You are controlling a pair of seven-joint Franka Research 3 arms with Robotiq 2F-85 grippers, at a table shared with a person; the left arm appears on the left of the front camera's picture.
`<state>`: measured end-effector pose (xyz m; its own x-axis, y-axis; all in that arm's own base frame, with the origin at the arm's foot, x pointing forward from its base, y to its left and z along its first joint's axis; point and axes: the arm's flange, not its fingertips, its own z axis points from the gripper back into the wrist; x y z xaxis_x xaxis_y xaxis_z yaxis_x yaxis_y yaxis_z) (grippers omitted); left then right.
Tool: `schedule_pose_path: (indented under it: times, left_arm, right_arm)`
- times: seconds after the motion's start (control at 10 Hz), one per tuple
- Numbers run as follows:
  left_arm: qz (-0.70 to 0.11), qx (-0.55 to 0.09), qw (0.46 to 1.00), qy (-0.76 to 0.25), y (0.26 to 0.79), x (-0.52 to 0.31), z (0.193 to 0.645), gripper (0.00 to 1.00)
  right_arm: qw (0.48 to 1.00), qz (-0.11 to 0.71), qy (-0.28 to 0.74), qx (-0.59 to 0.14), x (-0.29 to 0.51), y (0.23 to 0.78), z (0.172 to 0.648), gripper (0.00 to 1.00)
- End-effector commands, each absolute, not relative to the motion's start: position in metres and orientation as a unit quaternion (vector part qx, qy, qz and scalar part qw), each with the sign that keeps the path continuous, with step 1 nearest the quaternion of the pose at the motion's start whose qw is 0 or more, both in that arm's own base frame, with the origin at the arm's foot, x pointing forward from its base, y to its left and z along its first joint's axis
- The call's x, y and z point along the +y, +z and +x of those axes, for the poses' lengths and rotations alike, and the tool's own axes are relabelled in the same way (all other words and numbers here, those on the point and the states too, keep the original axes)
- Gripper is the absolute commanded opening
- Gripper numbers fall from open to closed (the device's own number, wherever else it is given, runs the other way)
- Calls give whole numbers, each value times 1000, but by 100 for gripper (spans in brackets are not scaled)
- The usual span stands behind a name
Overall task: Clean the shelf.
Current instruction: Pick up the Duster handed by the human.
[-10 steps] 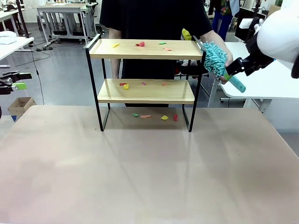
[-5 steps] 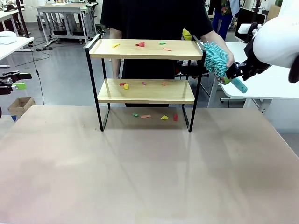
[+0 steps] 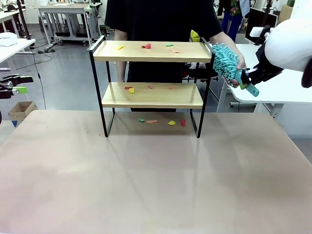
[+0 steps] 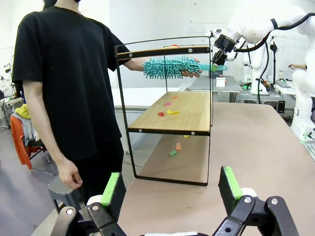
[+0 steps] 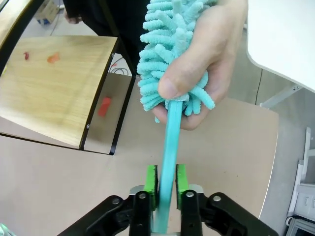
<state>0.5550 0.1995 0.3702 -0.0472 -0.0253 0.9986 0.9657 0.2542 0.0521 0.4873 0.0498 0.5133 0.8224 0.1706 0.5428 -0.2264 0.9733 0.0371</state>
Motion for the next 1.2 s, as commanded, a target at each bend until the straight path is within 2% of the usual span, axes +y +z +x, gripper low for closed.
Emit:
schedule_pose_path:
  times: [0.0, 0.6, 0.7, 0.8, 1.1]
  left_arm:
    - [-413, -569, 551, -450, 374, 199, 554, 100]
    - [-413, -569, 551, -450, 374, 199, 554, 100]
    - [-413, -569, 551, -450, 374, 199, 554, 100]
    - [-413, -569, 551, -450, 374, 199, 554, 100]
    - [-413, -569, 551, -450, 374, 199, 554, 100]
  right_arm:
    - [960, 36, 86, -265, 53, 517, 484, 0]
    - [956, 32, 48, -289, 55, 523, 479, 0]
    - [952, 12, 52, -301, 54, 524, 480, 0]
    - [957, 47, 73, -277, 52, 518, 484, 0]
    - [957, 47, 73, -277, 52, 518, 484, 0]
